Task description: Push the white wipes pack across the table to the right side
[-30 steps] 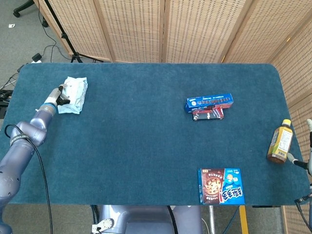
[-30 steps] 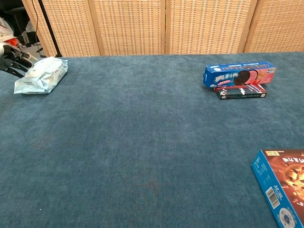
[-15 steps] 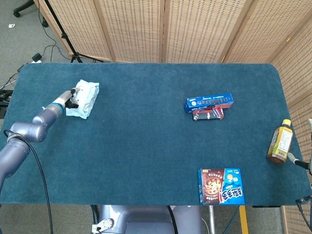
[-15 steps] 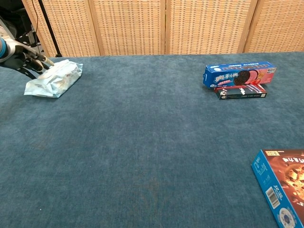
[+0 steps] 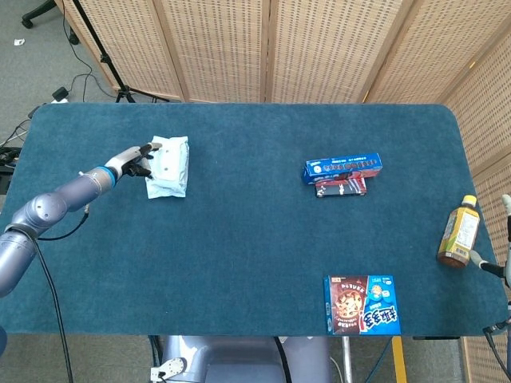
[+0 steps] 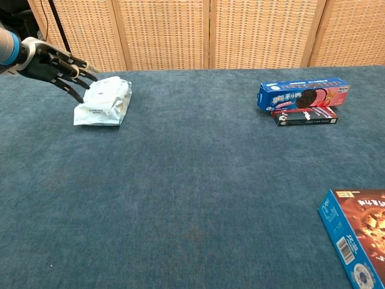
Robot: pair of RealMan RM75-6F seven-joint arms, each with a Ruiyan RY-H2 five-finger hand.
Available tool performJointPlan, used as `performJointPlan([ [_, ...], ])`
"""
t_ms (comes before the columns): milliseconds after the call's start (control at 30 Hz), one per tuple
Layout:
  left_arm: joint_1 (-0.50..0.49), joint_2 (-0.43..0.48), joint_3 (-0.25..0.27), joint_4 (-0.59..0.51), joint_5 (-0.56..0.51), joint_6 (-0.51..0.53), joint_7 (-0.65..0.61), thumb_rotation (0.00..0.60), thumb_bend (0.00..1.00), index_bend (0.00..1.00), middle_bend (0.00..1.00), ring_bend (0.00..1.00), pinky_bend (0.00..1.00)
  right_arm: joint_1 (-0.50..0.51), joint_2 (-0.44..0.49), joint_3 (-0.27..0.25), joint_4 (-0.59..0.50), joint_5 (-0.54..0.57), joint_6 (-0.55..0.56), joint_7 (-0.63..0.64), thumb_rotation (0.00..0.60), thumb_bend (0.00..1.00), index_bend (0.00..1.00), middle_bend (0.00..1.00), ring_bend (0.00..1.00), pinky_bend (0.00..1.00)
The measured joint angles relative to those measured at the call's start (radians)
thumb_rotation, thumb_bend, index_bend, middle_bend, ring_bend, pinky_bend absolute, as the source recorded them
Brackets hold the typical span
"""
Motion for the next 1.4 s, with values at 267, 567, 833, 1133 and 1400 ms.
performJointPlan([
  [267, 0.001, -0.034, -0.023, -0.015, -0.069, -0.01, 0.07, 0.6, 1.0, 0.01, 0.07, 0.08, 0.34, -0.001, 0.004, 0.002, -0.001, 0.003, -0.003, 0.009, 0.6, 0.0, 0.0, 0.0, 0.0, 0.0],
  [567, -0.032, -0.053, 0.004, 0.001, -0.1, -0.009, 0.041, 0.6, 1.0, 0.01, 0.07, 0.08, 0.34, 0.001, 0.004, 0.001, -0.001, -0.001, -0.004, 0.01, 0.6, 0.0, 0.0, 0.0, 0.0, 0.0],
  [833, -0.055, -0.085, 0.023, -0.064, -0.116, 0.001, 0.039, 0.6, 1.0, 0.01, 0.07, 0.08, 0.34, 0.0, 0.004, 0.004, -0.001, 0.001, 0.0, 0.01, 0.6, 0.0, 0.0, 0.0, 0.0, 0.0],
  [1133, -0.086, -0.093, 0.078, -0.161, -0.11, 0.008, 0.022, 0.6, 1.0, 0.02, 0.07, 0.08, 0.34, 0.001, 0.004, 0.006, 0.005, 0.005, -0.006, 0.019, 0.6, 0.0, 0.0, 0.0, 0.0, 0.0],
  [1400, -0.103, -0.095, 0.108, -0.276, -0.116, 0.018, -0.014, 0.6, 1.0, 0.02, 0.07, 0.08, 0.35, 0.001, 0.008, 0.008, 0.005, 0.005, -0.006, 0.024, 0.6, 0.0, 0.0, 0.0, 0.0, 0.0],
])
